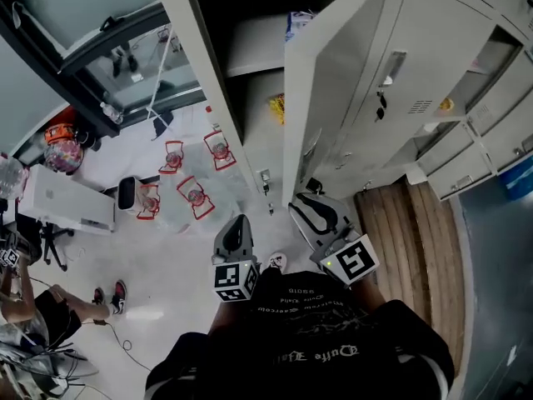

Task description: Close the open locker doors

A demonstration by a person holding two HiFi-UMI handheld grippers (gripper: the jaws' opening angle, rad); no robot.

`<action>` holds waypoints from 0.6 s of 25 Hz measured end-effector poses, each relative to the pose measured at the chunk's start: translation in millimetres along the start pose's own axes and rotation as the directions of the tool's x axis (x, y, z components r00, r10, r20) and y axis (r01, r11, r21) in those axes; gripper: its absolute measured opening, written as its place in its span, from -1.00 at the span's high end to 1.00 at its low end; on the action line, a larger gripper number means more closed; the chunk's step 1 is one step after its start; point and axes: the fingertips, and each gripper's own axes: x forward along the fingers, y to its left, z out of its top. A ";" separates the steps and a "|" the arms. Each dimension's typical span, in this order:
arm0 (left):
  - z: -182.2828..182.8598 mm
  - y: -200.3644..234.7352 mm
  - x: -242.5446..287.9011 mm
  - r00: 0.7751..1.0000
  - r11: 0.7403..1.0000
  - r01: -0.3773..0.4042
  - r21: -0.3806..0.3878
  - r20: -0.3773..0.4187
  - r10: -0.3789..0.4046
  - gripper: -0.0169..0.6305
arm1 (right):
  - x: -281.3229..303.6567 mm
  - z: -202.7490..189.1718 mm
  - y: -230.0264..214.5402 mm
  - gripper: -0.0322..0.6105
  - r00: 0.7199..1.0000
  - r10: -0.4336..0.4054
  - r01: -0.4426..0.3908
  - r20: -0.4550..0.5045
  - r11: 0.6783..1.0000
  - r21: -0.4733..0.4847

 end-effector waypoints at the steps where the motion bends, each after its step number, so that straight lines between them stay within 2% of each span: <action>1: 1.0 6.3 0.8 1.000 1.000 -0.008 -0.002 0.006 0.008 0.92 | 7.3 -0.5 0.4 0.63 1.000 0.006 -0.006 0.001 1.000 -0.002; 7: 1.7 33.4 12.4 1.000 1.000 -0.024 -0.013 0.009 0.024 0.92 | 46.4 -7.0 -5.4 0.70 0.999 0.035 -0.036 -0.008 0.999 -0.026; 9: 4.7 38.7 19.2 1.000 1.000 -0.015 -0.010 0.016 0.015 0.92 | 59.3 -10.5 -11.8 0.81 0.999 0.027 -0.028 -0.020 0.999 -0.038; 15: 12.8 46.9 38.6 0.999 1.000 0.021 -0.004 0.025 -0.021 0.92 | 93.6 -25.6 -29.7 0.82 0.997 -0.032 0.028 -0.074 0.998 -0.057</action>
